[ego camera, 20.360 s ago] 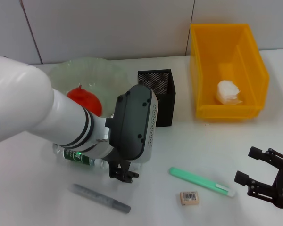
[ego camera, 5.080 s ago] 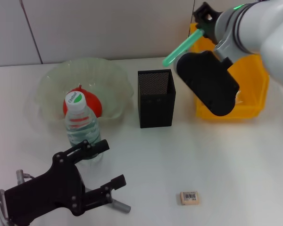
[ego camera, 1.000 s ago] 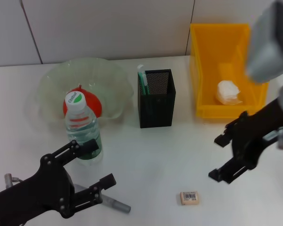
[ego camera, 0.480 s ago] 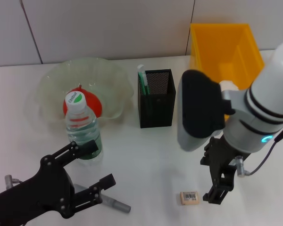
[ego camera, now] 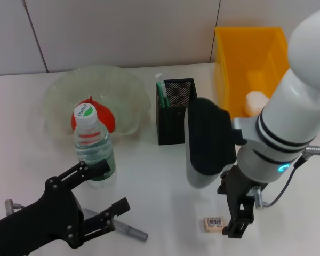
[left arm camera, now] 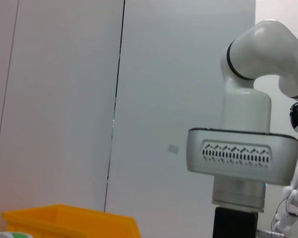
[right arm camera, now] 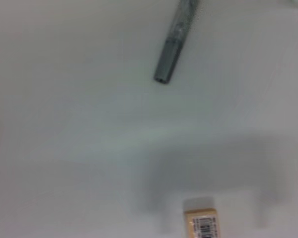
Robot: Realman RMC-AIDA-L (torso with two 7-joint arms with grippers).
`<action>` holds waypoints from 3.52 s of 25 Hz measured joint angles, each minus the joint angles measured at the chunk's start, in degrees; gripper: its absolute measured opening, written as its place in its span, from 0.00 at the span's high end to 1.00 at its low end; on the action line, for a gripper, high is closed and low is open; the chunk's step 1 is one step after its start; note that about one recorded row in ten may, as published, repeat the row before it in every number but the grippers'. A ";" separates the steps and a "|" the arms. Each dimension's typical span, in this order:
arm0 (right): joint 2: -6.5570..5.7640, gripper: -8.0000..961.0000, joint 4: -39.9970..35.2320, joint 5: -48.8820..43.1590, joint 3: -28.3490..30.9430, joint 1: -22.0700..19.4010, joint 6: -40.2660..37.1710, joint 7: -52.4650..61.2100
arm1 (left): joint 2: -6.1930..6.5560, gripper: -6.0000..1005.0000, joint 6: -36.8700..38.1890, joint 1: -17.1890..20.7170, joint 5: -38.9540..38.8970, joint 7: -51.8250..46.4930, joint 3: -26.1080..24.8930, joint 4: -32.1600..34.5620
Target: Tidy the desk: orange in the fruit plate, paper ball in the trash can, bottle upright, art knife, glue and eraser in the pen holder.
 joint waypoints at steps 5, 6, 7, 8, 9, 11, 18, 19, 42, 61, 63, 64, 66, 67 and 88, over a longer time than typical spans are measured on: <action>0.15 0.14 -1.77 0.16 -2.75 0.16 2.21 0.26 | 0.00 0.21 0.19 0.06 0.05 0.00 0.00 0.00; 0.15 0.15 -1.77 0.16 -2.75 0.16 2.21 0.26 | 0.00 0.21 0.26 0.08 0.06 0.00 0.00 0.00; 0.15 0.15 -1.84 0.21 -2.97 0.16 2.43 0.30 | 0.00 0.21 0.26 0.08 0.06 0.00 0.00 0.00; 0.17 0.16 -1.96 0.28 -3.32 0.16 2.66 0.36 | 0.00 0.21 0.38 0.10 0.07 0.00 0.00 0.00; 0.17 0.17 -1.96 0.28 -3.32 0.16 2.66 0.36 | 0.00 0.21 0.38 0.10 0.07 0.00 0.00 0.00; 0.21 0.18 -2.11 0.44 -3.41 0.21 2.75 0.42 | 0.00 0.21 0.43 0.10 0.08 0.00 0.00 0.00; 0.28 0.23 -3.59 1.73 -3.85 0.56 3.64 0.51 | 0.00 0.21 0.45 0.10 0.09 0.00 0.16 0.00; 0.28 0.35 -3.59 1.73 -3.85 0.56 3.64 0.51 | 0.00 0.21 0.45 0.10 0.09 0.00 0.16 0.00; 0.26 0.53 -8.42 2.43 -5.28 2.32 6.07 0.28 | 0.00 0.21 0.44 0.10 0.09 0.00 0.53 0.00; -0.06 0.73 -3.17 3.23 1.75 1.88 4.44 0.56 | 0.03 0.21 0.28 0.09 0.09 0.00 0.52 0.09; -0.10 0.73 0.53 2.11 7.92 1.75 4.32 1.06 | 0.02 0.21 0.31 0.10 0.09 0.00 0.52 0.09; -0.15 0.73 2.07 1.46 10.09 1.74 4.35 1.17 | 0.01 0.21 0.33 0.13 0.09 0.00 0.52 0.08; -0.18 0.73 3.79 0.86 12.67 1.71 4.35 1.16 | 0.00 0.21 0.36 0.23 0.09 0.00 0.52 0.04; -0.18 0.73 5.00 0.59 14.44 1.72 4.34 1.13 | 0.00 0.21 0.38 0.25 0.09 0.00 0.53 0.03; -0.39 0.72 -4.19 -0.43 23.93 6.01 21.32 -2.76 | 0.00 0.21 0.45 0.36 0.09 0.00 0.53 0.00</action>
